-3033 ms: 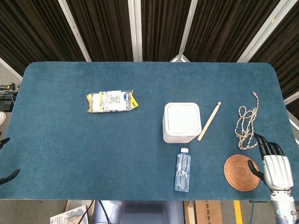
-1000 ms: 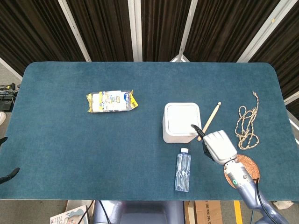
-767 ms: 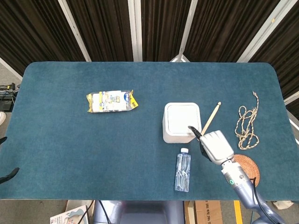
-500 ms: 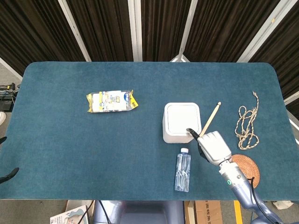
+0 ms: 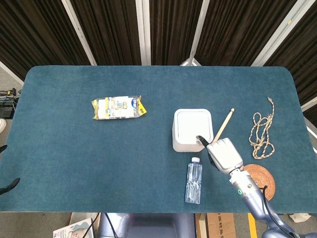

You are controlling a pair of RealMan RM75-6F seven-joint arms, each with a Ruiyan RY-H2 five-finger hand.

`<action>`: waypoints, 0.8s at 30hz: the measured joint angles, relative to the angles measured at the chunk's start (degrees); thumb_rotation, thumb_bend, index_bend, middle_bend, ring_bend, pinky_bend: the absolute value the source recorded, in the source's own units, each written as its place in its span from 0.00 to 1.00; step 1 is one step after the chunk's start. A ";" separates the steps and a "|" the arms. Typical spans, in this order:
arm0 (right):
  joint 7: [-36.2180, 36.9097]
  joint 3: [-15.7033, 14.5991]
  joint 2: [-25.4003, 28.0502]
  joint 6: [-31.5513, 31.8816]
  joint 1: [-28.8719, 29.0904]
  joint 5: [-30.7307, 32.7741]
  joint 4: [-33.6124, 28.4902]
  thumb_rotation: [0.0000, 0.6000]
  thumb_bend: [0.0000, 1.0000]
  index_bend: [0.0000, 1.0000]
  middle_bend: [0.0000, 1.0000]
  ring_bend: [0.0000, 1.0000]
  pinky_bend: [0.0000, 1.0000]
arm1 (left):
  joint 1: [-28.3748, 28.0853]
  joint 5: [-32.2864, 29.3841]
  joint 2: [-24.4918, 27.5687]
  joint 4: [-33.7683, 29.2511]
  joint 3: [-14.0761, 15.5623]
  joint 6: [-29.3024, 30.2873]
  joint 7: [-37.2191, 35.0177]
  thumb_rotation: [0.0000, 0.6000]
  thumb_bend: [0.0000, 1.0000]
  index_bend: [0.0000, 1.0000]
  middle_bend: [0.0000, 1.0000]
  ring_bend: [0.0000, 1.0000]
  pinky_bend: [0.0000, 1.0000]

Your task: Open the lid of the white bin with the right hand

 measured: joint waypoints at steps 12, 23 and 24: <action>6.40 1.46 1.37 11.44 -4.09 -4.83 -2.67 1.00 0.74 0.06 0.42 0.54 0.70 | -0.10 -0.14 0.03 -0.19 0.03 -0.34 0.29 1.00 0.16 0.16 0.02 0.00 0.00; 19.79 -4.00 4.55 16.44 -13.20 -11.49 3.97 1.00 0.48 0.04 0.16 0.26 0.38 | -0.07 0.07 -0.21 -0.59 0.15 -0.31 1.35 1.00 0.16 0.16 0.02 0.00 0.00; 20.94 -4.35 4.29 16.97 -13.81 -12.22 5.23 1.00 0.46 0.04 0.15 0.25 0.37 | -0.06 0.03 -0.23 -0.61 0.14 -0.33 1.39 1.00 0.16 0.16 0.02 0.00 0.00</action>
